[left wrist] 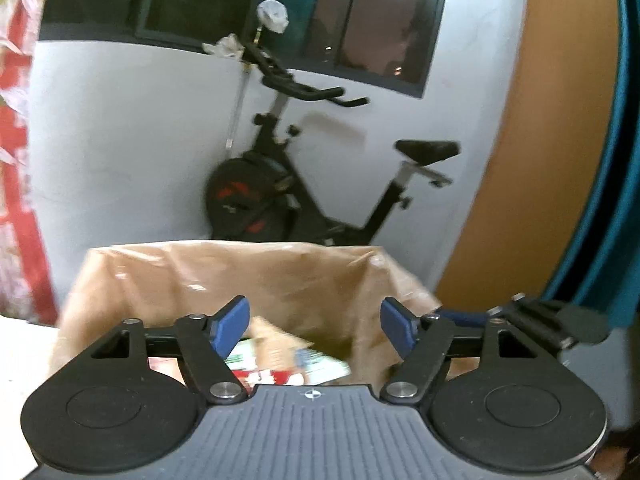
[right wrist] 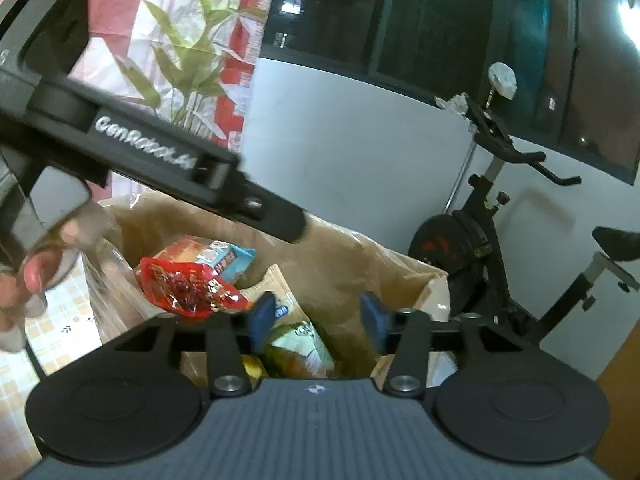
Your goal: Organize snacks
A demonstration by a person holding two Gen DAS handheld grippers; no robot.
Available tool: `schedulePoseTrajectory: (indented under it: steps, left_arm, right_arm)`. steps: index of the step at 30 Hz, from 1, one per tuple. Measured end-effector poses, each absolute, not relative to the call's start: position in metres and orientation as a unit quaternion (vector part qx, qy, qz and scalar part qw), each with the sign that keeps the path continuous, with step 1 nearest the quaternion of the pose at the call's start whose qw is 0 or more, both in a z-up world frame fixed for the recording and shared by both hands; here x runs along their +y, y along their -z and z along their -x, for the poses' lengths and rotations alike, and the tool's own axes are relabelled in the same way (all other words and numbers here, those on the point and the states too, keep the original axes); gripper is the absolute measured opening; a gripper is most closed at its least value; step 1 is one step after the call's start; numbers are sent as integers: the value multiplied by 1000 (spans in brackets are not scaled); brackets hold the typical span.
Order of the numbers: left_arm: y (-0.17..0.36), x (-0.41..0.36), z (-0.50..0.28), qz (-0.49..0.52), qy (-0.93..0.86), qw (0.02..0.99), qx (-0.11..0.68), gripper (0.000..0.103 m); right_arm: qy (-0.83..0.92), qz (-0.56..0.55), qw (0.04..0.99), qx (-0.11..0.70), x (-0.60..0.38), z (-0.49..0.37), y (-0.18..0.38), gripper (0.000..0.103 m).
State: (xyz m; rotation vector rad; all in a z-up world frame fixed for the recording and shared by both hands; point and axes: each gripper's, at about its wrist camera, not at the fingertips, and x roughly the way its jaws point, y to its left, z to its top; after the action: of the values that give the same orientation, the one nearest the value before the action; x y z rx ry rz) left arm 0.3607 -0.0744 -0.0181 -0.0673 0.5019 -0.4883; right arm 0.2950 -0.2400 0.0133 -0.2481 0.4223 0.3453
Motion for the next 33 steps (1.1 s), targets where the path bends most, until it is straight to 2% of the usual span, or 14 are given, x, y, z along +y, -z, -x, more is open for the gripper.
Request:
schedulePoseTrajectory:
  steps: [2,4,6,9,23,33]
  left_arm:
    - [16,-68,-353,18,224,944,242,82]
    - [9,-59,-351,9,205,950,237,87]
    - [2,-52,-343,5,192,954,230,89]
    - [-11,-41,-327,-3,173,960,221,93]
    - [-61,-33,-245,-43,74,981,176,95]
    - [-88,-17,-162,-17,34,989,144,95]
  right_arm:
    - [-165,105,957,214,-245,-294,-15,62]
    - [-160,84,960,214,-250,-289,-20,69]
    - [-155,61,964,207,-253,-284,-28,87]
    - [-150,35,967,205,-256,-275,-42,94]
    - [-125,-26,977,171,-245,-203,-103,103]
    - [-100,-14,983,155,-229,-136,-133,103]
